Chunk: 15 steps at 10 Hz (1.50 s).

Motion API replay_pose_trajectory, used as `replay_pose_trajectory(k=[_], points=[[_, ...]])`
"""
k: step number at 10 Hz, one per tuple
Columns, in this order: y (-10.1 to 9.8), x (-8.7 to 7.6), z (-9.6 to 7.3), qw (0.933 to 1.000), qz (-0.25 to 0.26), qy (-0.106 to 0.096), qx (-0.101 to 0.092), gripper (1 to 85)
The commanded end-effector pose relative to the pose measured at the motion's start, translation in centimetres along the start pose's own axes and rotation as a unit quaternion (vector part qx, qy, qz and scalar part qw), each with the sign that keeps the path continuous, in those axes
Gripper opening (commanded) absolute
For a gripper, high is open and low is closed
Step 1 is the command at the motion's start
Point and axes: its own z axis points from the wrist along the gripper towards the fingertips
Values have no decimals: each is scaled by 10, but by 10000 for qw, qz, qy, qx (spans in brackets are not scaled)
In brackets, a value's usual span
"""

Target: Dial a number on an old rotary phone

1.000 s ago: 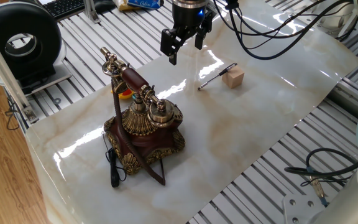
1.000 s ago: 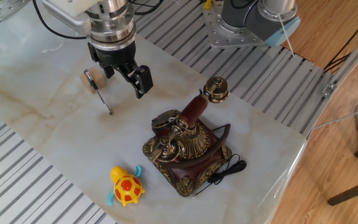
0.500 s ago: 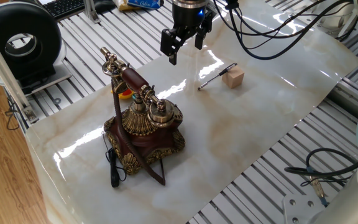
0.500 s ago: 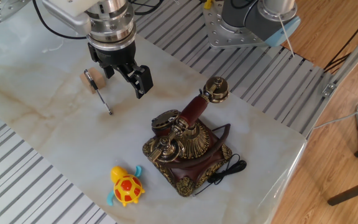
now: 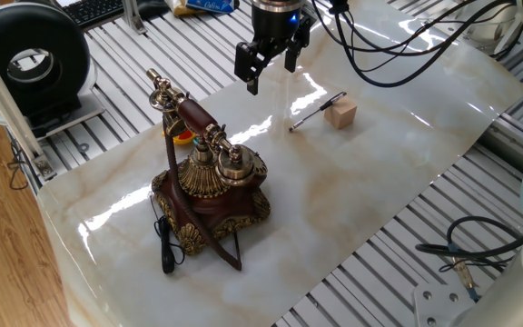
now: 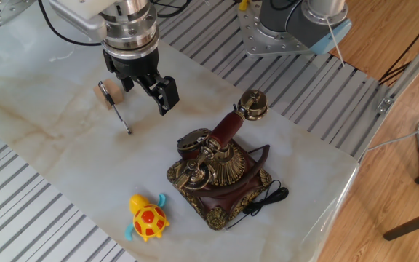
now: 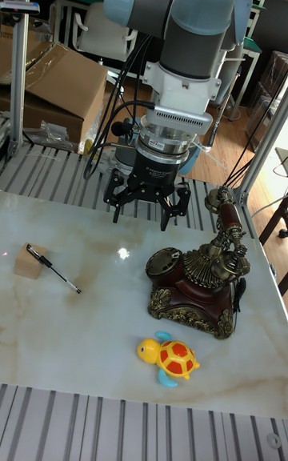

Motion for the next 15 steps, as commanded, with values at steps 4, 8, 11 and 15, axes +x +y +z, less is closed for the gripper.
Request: replay_pose_trajectory(k=[4, 8, 11, 15], points=[[17, -51, -6, 9946, -76, -1007, -249, 13], [15, -51, -5, 9946, -110, -1006, -208, 13], [-5, -41, -3, 9939, -715, -824, 188, 13], [-12, -41, -3, 9919, -931, -798, 334, 13]])
